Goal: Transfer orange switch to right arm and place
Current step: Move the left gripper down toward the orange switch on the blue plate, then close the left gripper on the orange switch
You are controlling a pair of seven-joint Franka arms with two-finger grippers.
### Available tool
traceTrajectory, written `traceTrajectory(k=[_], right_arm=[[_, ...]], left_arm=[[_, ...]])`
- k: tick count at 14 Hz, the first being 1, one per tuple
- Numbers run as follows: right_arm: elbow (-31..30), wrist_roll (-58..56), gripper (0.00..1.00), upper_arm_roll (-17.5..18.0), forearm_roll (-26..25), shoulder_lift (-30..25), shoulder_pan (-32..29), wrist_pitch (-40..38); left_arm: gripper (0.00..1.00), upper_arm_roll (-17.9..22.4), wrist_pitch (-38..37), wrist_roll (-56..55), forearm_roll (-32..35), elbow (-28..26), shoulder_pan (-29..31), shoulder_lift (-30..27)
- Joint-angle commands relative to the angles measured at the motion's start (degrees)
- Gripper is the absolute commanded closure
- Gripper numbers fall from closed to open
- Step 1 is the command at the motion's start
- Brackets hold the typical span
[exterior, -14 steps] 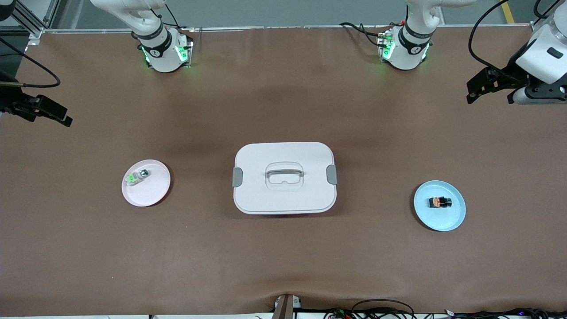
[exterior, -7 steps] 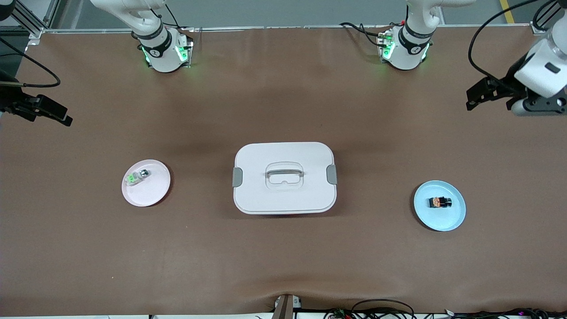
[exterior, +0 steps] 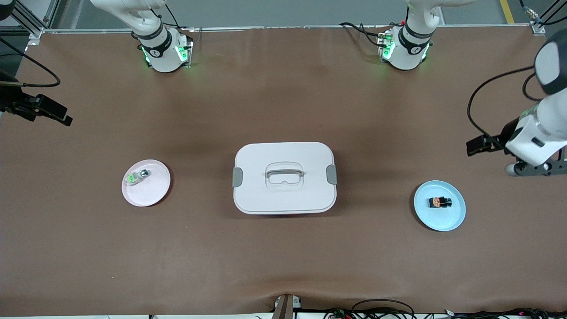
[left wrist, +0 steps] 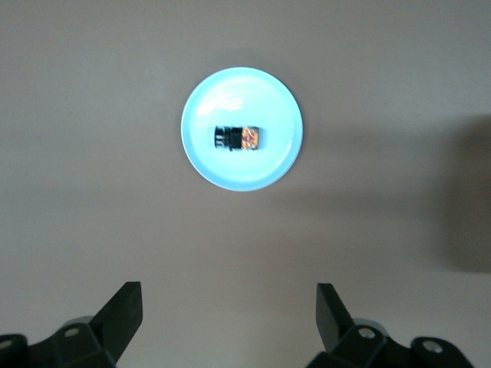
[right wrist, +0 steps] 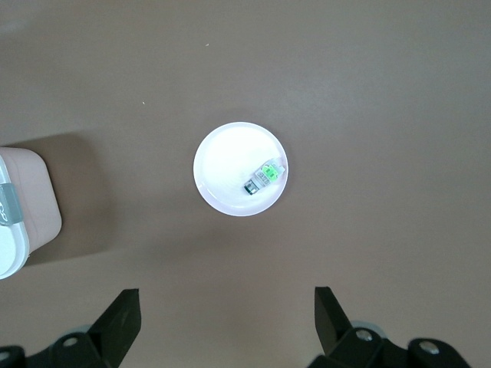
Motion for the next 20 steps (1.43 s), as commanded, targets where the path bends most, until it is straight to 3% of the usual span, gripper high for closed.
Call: traceTrajectory(k=[1,4,10,13,16,20], right_arm=[[-0.06,0.24,0.0,-0.26,-0.04,-0.82,0.34,-0.41],[-0.06,0.24,0.0,-0.26,0.05,-0.82,0.34,-0.49],[-0.06,0.24,0.0,-0.26,-0.04,-0.82,0.34,-0.58],[-0.06,0.24,0.0,-0.18,-0.04,-0.82,0.52,-0.58],[-0.06,0.24,0.0,-0.18,-0.04,-0.82,0.52,-0.85],[-0.06,0.24,0.0,-0.18,-0.04,-0.82,0.52,-0.93]], left_arm=[[0.0,-0.15,7.04,0.88,1.62,-3.01,0.86,1.81],[0.0,-0.15,15.93,2.19,1.62,-6.89,1.66,5.14],[0.0,-0.33,27.36,9.58,1.27,-6.98,4.82,14.9],[0.0,-0.41,31.06,8.97,0.65,-6.9,4.82,18.07],[0.0,-0.41,33.96,8.61,-4.86,-6.98,4.74,21.05],[0.0,-0.41,35.91,8.7,-5.06,-6.98,4.47,24.13]])
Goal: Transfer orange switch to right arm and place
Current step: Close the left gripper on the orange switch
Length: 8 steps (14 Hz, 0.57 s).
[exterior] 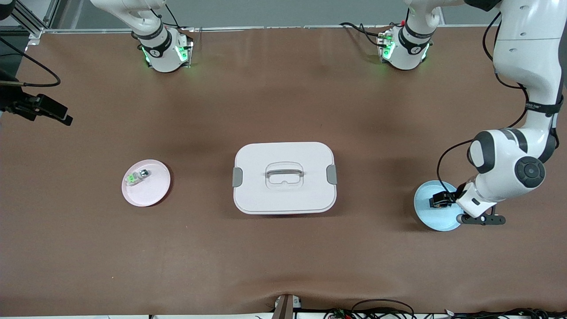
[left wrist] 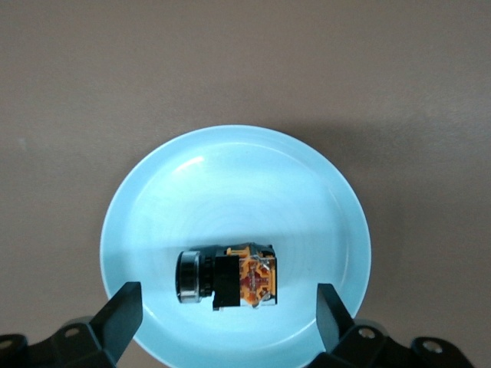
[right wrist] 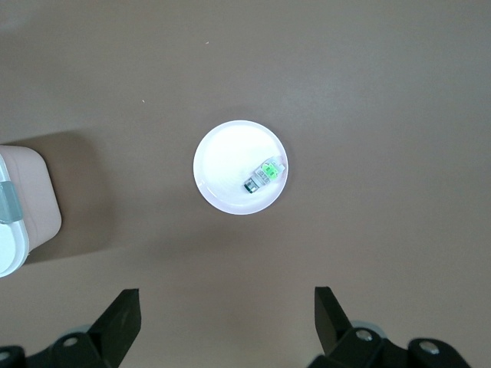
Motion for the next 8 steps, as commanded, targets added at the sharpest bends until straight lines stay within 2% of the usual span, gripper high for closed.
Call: traceTrajectory(k=[1,8], right_arm=[[-0.12,0.24,0.0,-0.23,-0.02,-0.82,0.43,-0.61],[-0.12,0.24,0.0,-0.23,-0.02,-0.82,0.43,-0.61]], left_arm=[[0.0,-0.05,1.29,0.07,-0.75,0.35,-0.07,1.44],[0.0,-0.04,2.08,0.42,-0.04,-0.09,0.02,3.38]])
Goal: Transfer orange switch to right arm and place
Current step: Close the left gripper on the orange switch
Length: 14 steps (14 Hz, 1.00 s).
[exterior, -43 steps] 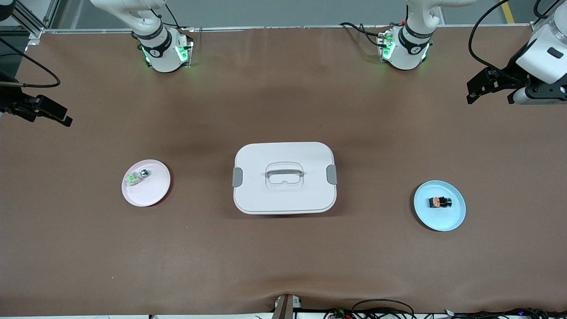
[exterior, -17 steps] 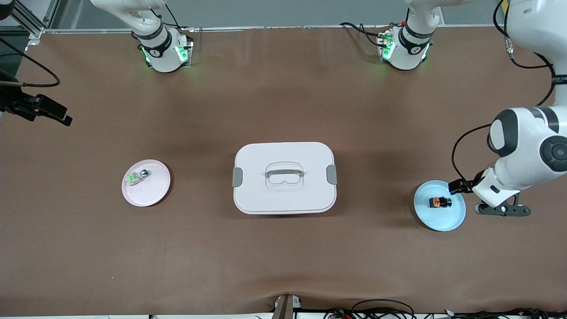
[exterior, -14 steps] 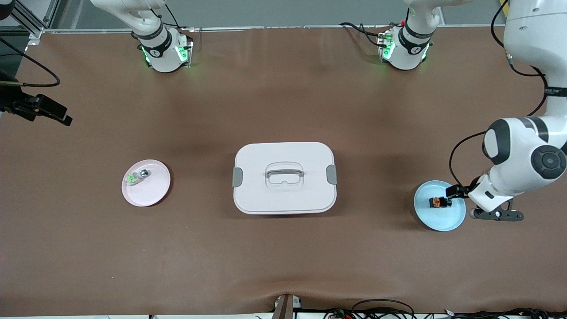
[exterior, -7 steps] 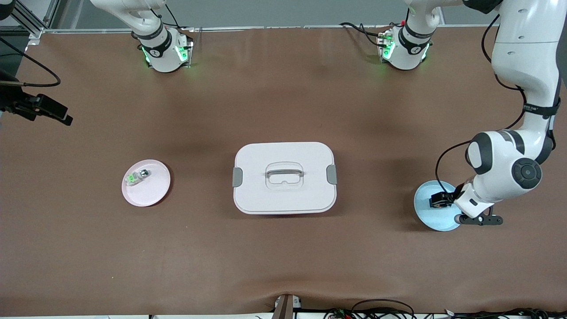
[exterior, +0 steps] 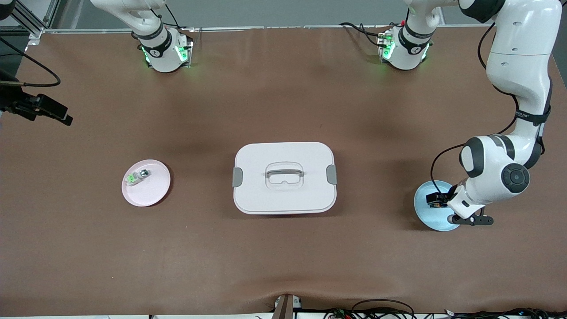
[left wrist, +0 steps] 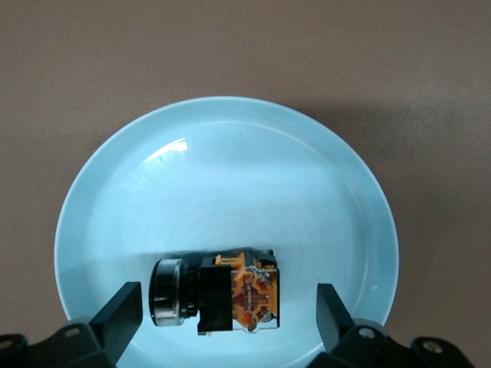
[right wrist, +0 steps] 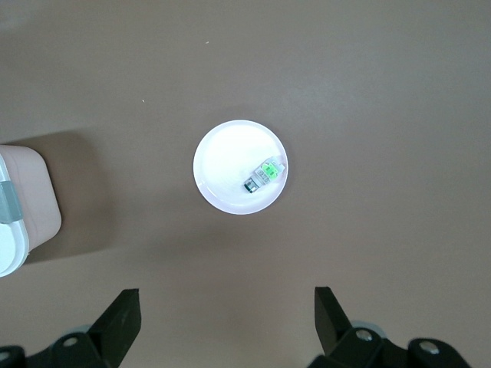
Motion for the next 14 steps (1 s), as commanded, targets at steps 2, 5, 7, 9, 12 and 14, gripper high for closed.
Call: traceTrajectory(k=[2,5,7,9,12,14], right_arm=[[-0.12,0.24,0.0,-0.23,-0.02,-0.82,0.43,-0.59],[-0.12,0.24,0.0,-0.23,-0.02,-0.82,0.43,-0.59],[-0.12,0.24,0.0,-0.23,-0.02,-0.82,0.52,-0.5],[-0.12,0.24,0.0,-0.23,-0.02,-0.82,0.61,-0.5],[-0.12,0.24,0.0,-0.23,-0.02,-0.82,0.43,-0.5],[-0.12,0.24,0.0,-0.23,-0.02,-0.82,0.43,-0.5]], left_arm=[[0.0,0.05,0.75,0.59,-0.04,-0.08,-0.05,0.66],[0.0,0.05,0.75,0.85,-0.04,-0.26,0.04,1.01],[0.06,0.05,0.83,0.85,-0.04,-0.35,0.04,1.1],[0.12,0.05,0.75,0.94,-0.04,-0.52,0.04,1.1],[0.35,0.05,0.75,0.94,-0.04,-0.96,0.04,1.1],[0.67,0.05,0.57,0.94,-0.04,-1.23,0.12,1.01]])
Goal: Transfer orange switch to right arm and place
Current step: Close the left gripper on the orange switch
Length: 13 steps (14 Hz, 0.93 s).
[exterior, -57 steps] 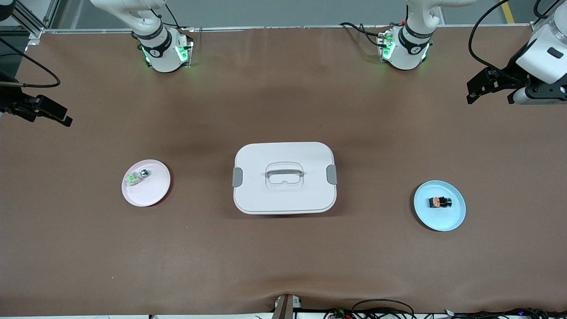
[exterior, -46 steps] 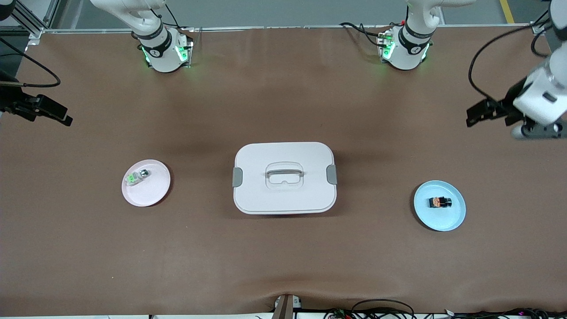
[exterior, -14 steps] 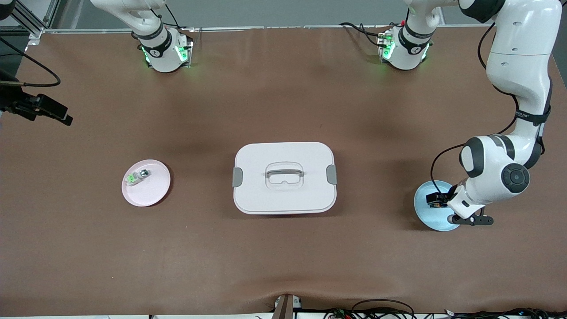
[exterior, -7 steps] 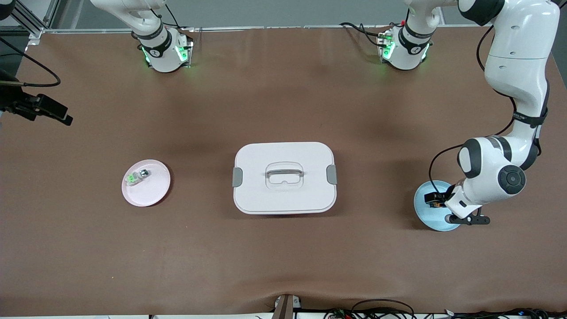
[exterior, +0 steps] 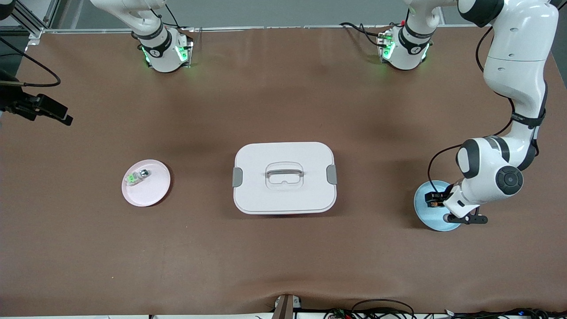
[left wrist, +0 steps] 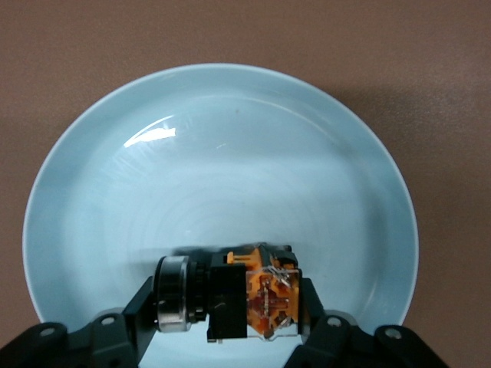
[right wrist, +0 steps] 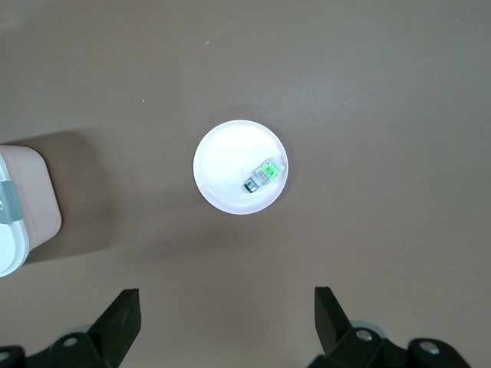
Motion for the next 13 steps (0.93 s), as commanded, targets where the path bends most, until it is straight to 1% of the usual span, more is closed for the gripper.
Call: traceTrajectory(k=[1,2,7,9,13], right_arm=[[-0.12,0.24,0.0,-0.24,-0.02,-0.82,0.43,-0.5],[-0.12,0.24,0.0,-0.24,-0.02,-0.82,0.43,-0.41],[0.84,0.24,0.0,-0.24,-0.19,-0.73,0.43,-0.06],[1.11,0.16,0.0,-0.33,-0.19,-0.64,0.35,-0.06],[1.2,0.24,0.0,-0.42,-0.28,-0.56,0.26,0.2]], left_arm=[[0.85,0.04,0.22,0.76,-0.04,-0.8,0.11,-0.6],[1.0,0.04,0.04,0.58,-0.04,-0.54,0.11,-1.21],[1.0,-0.31,-1.54,-0.21,-0.83,0.25,0.02,-5.86],[1.0,-0.66,-4.08,-1.96,-0.92,1.57,-0.24,-7.62],[1.0,-5.31,-10.14,-11.08,-1.01,3.85,-0.24,-11.14]])
